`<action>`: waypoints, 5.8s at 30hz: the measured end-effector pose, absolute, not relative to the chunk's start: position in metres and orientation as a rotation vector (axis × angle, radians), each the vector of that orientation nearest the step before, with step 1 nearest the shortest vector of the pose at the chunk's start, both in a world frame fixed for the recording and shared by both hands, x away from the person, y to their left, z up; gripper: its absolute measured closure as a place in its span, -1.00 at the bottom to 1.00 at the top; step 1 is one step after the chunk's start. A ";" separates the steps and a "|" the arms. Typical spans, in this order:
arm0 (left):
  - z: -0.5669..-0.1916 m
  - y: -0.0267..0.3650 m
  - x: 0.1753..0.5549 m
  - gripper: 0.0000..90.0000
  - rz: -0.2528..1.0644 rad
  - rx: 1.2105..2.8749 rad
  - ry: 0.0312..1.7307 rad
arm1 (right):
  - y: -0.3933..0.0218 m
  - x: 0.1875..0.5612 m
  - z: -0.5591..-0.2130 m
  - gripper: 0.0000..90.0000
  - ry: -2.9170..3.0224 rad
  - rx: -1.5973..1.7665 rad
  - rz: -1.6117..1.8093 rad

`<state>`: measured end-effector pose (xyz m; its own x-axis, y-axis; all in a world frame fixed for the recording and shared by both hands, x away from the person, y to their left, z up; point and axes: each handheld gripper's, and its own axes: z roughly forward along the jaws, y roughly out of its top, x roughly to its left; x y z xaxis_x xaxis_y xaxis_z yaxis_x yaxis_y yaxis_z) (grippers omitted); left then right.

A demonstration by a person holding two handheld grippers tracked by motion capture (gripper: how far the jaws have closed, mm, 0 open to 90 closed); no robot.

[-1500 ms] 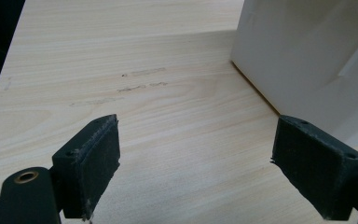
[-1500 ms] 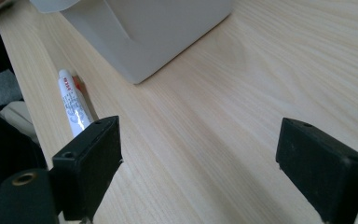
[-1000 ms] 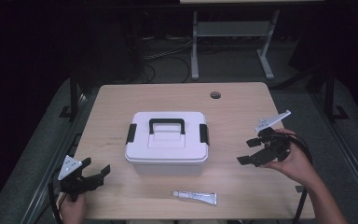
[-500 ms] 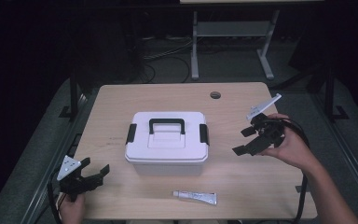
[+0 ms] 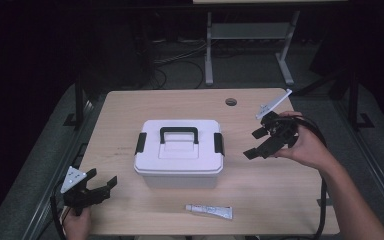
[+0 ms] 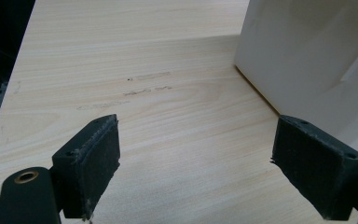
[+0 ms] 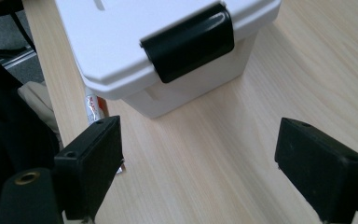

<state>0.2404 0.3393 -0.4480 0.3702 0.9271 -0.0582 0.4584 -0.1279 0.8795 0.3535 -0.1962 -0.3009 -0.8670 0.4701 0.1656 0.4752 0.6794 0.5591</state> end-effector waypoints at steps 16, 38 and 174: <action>-0.448 0.340 0.240 -0.69 0.669 1.736 1.228 | -0.170 0.365 -0.280 -0.66 -2.889 -0.703 -0.924; -0.448 0.342 0.239 -0.69 0.664 1.723 1.230 | -0.126 0.385 -0.261 -0.60 -2.929 -0.565 -0.858; -0.444 0.352 0.236 -0.69 0.652 1.614 1.256 | 0.011 0.425 -0.277 0.84 -2.922 -0.196 -0.625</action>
<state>0.2360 0.3525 -0.4441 0.3283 0.9344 -0.1379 0.4246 -0.0156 0.9052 0.4253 0.0113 -0.2766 -0.9807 0.0965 0.1703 0.1577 0.9049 0.3954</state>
